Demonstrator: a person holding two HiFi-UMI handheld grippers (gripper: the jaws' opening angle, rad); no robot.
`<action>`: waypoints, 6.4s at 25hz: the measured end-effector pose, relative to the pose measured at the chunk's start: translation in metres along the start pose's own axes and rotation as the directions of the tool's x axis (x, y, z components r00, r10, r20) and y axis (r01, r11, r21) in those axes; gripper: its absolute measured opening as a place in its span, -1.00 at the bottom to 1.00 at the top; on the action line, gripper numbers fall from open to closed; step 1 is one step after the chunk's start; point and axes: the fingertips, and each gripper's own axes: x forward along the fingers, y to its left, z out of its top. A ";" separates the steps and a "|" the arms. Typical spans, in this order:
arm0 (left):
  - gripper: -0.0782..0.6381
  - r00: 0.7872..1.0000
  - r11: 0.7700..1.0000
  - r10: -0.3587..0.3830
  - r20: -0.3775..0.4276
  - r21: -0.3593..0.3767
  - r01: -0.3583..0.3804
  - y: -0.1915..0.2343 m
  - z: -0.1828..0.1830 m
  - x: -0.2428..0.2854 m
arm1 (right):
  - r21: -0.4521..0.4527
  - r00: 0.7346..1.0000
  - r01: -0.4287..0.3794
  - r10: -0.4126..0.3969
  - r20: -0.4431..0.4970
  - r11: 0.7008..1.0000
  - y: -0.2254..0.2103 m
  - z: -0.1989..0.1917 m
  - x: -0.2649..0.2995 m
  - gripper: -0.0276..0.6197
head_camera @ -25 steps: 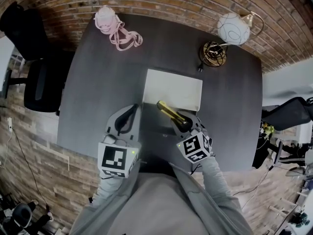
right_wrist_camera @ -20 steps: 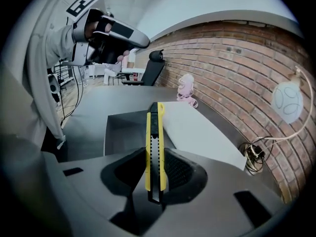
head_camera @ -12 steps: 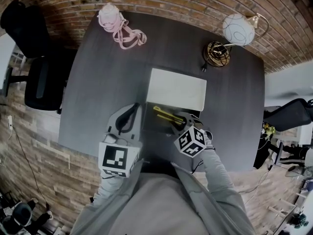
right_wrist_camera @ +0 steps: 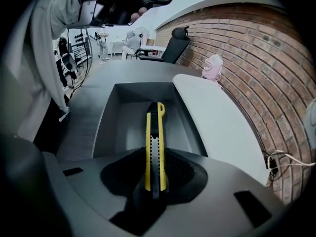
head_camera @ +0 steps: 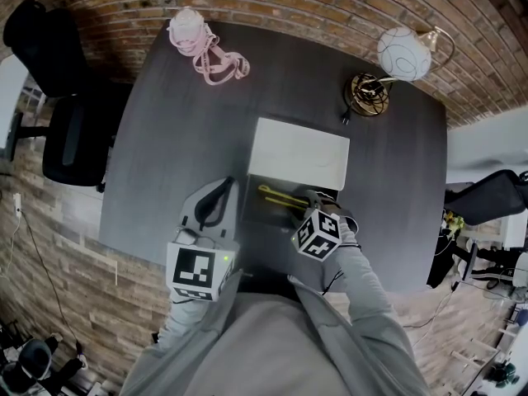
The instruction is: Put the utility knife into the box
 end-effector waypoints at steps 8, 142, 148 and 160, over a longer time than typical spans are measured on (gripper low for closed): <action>-0.73 1.000 1.000 0.006 0.005 0.001 -0.006 -0.003 0.005 0.002 | -0.010 1.000 -0.027 0.027 -0.011 1.000 -0.002 -0.002 0.004 -0.52; -0.73 0.990 0.993 -0.087 0.109 0.094 0.077 -0.051 0.059 -0.002 | 0.748 0.516 0.143 -0.694 0.502 0.648 -0.083 0.030 -0.283 -0.86; -0.73 0.991 0.994 -0.083 0.109 0.080 0.074 -0.050 0.059 -0.004 | 0.741 0.525 0.146 -0.686 0.503 0.655 -0.080 0.033 -0.279 -0.86; -0.73 0.991 0.994 -0.080 0.107 0.088 0.071 -0.051 0.056 -0.004 | 0.746 0.523 0.143 -0.690 0.501 0.651 -0.077 0.030 -0.281 -0.86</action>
